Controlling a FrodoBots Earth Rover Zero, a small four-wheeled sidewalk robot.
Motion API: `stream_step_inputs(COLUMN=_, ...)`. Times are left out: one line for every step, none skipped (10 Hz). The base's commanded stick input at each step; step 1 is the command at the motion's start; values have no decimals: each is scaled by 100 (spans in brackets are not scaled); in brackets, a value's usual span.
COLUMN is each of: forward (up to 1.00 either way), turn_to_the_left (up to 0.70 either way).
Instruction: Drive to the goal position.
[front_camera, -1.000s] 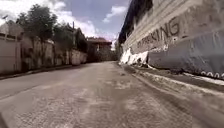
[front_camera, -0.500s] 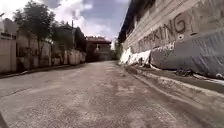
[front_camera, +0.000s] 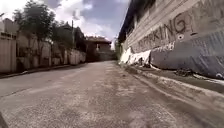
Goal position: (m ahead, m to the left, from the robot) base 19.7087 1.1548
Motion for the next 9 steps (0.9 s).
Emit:
stream_step_inputs(forward=70, turn_to_the_left=0)
stream_step_inputs(forward=70, turn_to_the_left=0)
stream_step_inputs(forward=70, turn_to_the_left=0)
stream_step_inputs(forward=70, turn_to_the_left=0)
stream_step_inputs(forward=70, turn_to_the_left=0)
stream_step_inputs(forward=70, turn_to_the_left=0)
stream_step_inputs(forward=70, turn_to_the_left=0)
stream_step_inputs(forward=70, turn_to_the_left=0)
stream_step_inputs(forward=70, turn_to_the_left=0)
